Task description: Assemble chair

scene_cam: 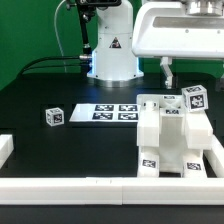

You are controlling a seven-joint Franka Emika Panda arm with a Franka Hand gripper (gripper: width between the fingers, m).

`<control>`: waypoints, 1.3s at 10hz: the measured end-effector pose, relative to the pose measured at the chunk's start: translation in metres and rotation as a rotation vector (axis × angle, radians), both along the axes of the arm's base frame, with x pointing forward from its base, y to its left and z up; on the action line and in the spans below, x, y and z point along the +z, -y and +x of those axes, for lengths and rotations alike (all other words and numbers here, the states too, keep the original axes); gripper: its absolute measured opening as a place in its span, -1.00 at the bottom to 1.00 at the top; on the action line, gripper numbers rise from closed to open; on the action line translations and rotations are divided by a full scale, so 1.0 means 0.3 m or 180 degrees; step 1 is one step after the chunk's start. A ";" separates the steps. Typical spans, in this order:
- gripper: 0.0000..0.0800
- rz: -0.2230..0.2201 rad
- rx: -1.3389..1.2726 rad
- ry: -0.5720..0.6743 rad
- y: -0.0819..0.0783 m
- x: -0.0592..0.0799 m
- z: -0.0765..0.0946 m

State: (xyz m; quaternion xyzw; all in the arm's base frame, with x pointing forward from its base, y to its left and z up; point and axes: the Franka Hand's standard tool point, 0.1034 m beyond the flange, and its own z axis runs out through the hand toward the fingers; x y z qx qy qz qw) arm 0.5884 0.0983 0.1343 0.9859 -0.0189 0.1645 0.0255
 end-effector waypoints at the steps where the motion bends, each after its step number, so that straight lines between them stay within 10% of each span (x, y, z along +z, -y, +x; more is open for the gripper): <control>1: 0.59 -0.0001 0.0000 -0.0001 0.000 -0.001 0.000; 5: 0.62 0.0009 -0.0132 -0.0343 0.021 0.005 -0.008; 9: 0.62 0.0471 -0.0457 -0.1043 0.017 0.051 0.015; 13: 0.62 0.0491 -0.0529 -0.1159 -0.002 0.047 0.008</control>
Offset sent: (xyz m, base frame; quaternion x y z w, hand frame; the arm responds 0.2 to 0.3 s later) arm 0.0000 0.0000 0.0000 0.0000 0.0000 0.0000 1.0000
